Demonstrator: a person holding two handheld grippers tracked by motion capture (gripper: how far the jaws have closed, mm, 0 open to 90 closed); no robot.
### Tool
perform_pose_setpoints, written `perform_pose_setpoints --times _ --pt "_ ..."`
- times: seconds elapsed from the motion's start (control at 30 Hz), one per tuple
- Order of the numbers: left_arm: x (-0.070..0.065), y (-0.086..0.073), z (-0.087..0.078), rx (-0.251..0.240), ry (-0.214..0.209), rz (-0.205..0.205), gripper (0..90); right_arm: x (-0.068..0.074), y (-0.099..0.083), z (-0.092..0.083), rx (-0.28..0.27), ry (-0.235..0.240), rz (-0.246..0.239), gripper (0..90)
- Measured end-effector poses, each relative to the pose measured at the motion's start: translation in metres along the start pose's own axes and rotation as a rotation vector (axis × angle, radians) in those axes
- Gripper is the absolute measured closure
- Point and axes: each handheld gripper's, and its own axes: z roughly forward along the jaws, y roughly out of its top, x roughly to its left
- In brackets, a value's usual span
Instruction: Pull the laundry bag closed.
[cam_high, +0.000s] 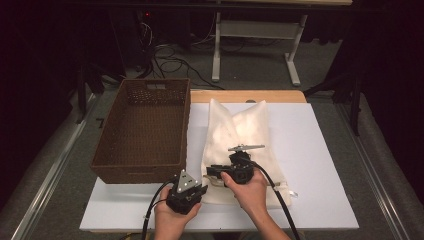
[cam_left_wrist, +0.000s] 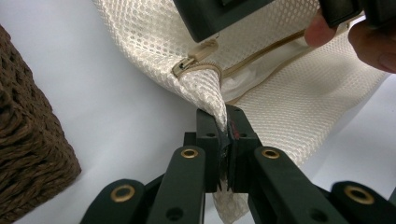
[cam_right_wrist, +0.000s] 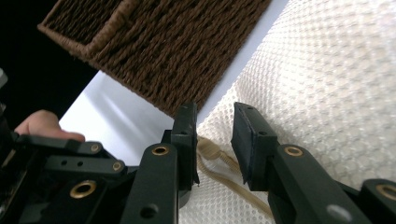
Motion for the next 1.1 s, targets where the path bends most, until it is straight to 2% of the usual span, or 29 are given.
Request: perform_pose_setpoints --times 0.2,0.33,0.5,0.93,1.07,1.1 --pt "-0.0006 0.0005 0.0007 0.005 -0.001 0.014 86.0 0.0018 -0.0017 0.0034 0.018 -0.01 0.038 73.0" --pt "-0.0009 0.0 -0.0001 0.006 0.007 0.024 86.0 0.0018 -0.0018 0.005 0.016 0.017 0.085 74.7" --pt "-0.0014 0.0 0.0005 0.009 0.01 0.033 85.9 0.0019 -0.0025 0.0057 0.023 0.033 0.119 78.3" --pt "-0.0012 -0.0005 0.0012 0.01 0.01 0.031 85.9 -0.0003 -0.0049 0.0071 0.052 0.065 0.163 80.7" --pt "-0.0004 -0.001 0.0015 0.012 0.007 0.025 85.7 0.0005 -0.0057 0.007 0.05 0.078 0.163 82.6" --pt "-0.0004 -0.0012 0.0018 0.012 0.007 0.024 85.6 0.0014 -0.006 0.0068 0.054 0.08 0.161 87.6"
